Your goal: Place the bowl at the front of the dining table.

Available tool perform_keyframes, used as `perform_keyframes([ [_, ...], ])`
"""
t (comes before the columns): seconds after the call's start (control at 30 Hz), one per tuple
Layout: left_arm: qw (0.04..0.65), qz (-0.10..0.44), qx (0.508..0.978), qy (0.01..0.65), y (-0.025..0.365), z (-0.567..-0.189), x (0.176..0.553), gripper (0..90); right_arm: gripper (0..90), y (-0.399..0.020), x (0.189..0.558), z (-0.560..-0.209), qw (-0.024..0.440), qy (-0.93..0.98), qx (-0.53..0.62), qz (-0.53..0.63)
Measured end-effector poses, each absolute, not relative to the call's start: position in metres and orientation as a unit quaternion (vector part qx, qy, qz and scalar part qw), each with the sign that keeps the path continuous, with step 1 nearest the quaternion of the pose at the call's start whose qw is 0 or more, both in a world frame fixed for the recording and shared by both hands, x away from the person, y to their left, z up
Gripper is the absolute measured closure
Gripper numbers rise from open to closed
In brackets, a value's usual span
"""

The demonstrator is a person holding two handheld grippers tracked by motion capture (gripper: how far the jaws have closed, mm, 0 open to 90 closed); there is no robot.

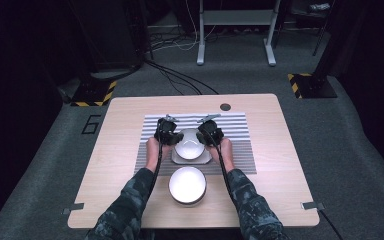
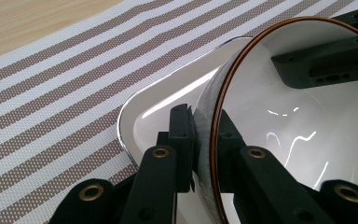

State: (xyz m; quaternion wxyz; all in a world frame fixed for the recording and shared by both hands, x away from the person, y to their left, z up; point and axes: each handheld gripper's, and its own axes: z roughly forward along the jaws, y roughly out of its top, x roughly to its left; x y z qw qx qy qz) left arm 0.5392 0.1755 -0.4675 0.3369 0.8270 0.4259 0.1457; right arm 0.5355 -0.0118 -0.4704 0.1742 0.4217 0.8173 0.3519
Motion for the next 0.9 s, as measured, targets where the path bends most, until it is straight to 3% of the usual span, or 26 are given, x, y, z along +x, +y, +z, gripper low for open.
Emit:
perform_keyframes([
  [0.9,0.337,0.144,0.82,0.439,0.1726,-0.4719,0.5463,80.8,81.6,-0.0115,0.5424,-0.4744,0.17,0.816,0.437,0.339],
])
